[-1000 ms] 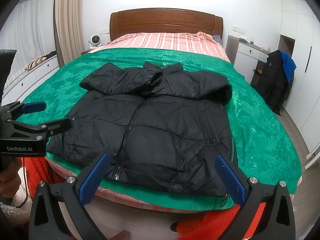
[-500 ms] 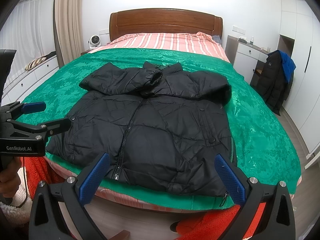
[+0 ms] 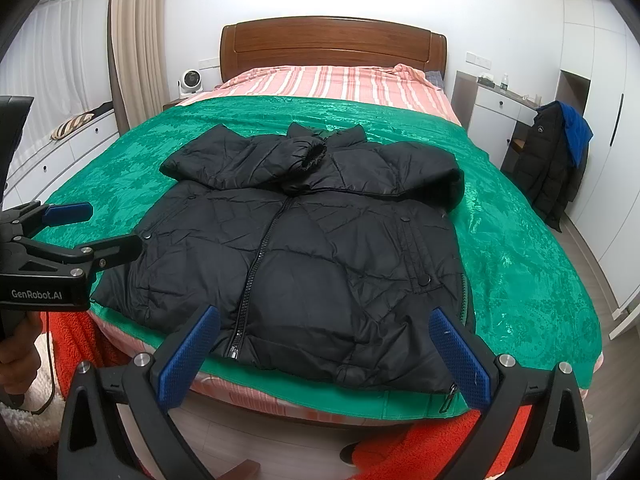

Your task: Fold large clothes

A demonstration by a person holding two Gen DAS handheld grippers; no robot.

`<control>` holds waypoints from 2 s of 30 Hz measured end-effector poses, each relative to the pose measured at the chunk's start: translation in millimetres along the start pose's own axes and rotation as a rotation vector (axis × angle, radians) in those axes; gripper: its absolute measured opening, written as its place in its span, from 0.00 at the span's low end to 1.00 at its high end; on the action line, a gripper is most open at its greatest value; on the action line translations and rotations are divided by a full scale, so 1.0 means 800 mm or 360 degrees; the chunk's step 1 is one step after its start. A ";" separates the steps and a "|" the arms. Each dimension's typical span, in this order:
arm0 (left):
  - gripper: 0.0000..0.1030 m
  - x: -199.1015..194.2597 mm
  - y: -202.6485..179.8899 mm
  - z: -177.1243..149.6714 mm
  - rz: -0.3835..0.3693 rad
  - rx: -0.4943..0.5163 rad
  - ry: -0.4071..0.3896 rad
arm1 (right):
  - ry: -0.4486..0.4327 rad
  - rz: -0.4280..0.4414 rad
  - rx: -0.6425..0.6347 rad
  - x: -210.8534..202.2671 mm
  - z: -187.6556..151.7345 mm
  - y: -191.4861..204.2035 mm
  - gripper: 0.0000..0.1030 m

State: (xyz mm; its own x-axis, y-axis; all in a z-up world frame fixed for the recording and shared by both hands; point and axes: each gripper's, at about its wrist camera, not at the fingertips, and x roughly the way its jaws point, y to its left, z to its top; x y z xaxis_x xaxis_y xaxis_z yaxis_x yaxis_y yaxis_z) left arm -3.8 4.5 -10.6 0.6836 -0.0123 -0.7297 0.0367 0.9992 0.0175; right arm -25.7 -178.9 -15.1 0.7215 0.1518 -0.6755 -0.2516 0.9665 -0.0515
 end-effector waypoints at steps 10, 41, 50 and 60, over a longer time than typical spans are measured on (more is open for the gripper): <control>1.00 -0.003 0.000 0.001 0.0000 0.0003 -0.0010 | -0.0002 0.0004 -0.0009 -0.002 -0.001 0.002 1.00; 1.00 -0.006 0.001 0.000 -0.0002 0.0004 -0.0004 | 0.0012 0.0022 -0.0017 0.003 -0.003 0.008 1.00; 1.00 -0.006 0.001 0.000 -0.0002 0.0004 -0.0005 | 0.0017 0.0025 -0.0016 0.004 -0.005 0.009 1.00; 1.00 -0.002 -0.001 -0.006 -0.0002 0.0007 0.0005 | 0.0026 0.0027 -0.0012 0.006 -0.007 0.009 1.00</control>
State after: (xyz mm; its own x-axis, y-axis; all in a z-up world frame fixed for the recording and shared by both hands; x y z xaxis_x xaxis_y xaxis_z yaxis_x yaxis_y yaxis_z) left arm -8.2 3.9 -12.5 0.6811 -0.0135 -0.7320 0.0406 0.9990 0.0193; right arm -27.5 -172.1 -22.7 0.7066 0.1650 -0.6881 -0.2689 0.9621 -0.0455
